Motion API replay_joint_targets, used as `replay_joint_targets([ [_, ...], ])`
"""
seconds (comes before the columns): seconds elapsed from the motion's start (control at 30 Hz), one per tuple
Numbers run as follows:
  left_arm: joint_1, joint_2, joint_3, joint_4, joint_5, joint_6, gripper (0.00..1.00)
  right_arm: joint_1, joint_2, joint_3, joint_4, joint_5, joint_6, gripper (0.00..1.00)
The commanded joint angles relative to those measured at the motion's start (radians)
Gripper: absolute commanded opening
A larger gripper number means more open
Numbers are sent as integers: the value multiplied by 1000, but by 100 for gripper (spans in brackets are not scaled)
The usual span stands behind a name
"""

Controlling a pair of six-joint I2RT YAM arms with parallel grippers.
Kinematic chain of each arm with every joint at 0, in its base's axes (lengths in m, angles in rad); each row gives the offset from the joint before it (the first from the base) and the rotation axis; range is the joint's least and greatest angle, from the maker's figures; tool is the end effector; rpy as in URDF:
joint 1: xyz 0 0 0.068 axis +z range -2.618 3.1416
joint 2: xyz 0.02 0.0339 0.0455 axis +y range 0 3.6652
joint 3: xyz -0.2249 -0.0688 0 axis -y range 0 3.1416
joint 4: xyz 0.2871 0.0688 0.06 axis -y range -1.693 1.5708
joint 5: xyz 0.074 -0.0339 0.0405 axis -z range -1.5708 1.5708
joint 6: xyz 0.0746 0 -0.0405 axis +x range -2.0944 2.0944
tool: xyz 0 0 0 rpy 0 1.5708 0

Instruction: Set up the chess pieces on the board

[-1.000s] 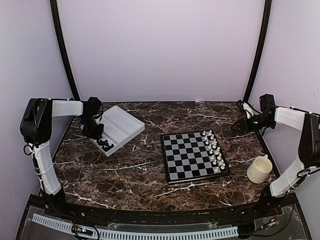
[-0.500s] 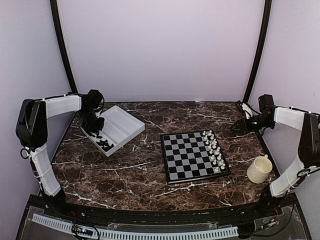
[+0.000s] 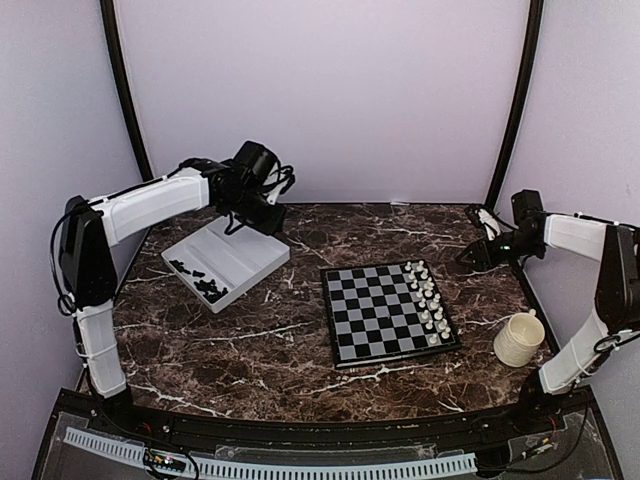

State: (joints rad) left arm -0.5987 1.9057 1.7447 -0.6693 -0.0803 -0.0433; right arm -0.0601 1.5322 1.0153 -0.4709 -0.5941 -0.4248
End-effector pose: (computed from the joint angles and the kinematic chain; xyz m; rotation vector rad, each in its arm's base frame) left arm 0.4057 -0.2695 0.2296 0.6238 2.3252 -0.2030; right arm 0.3672 0.0197 0.1351 -0.6495 2.3113 0.5382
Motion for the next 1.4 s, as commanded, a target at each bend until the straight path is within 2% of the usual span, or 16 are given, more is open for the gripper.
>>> replay_joint_targets([
  [0.0, -61, 144, 144, 40, 64, 81, 0, 11, -1, 5, 12, 6, -8, 57],
  [0.13, -110, 254, 276, 40, 77, 90, 0, 21, -3, 5, 12, 12, -9, 56],
  [0.5, -165, 443, 409, 39, 173, 81, 0, 29, -6, -3, 15, 25, -11, 56],
  [0.87, -192, 538, 485, 37, 223, 71, 1, 37, 6, -1, 11, 33, -17, 56],
  [1.37, -194, 573, 501, -1, 216, 69, 4, 42, 17, 3, 5, 37, -23, 56],
])
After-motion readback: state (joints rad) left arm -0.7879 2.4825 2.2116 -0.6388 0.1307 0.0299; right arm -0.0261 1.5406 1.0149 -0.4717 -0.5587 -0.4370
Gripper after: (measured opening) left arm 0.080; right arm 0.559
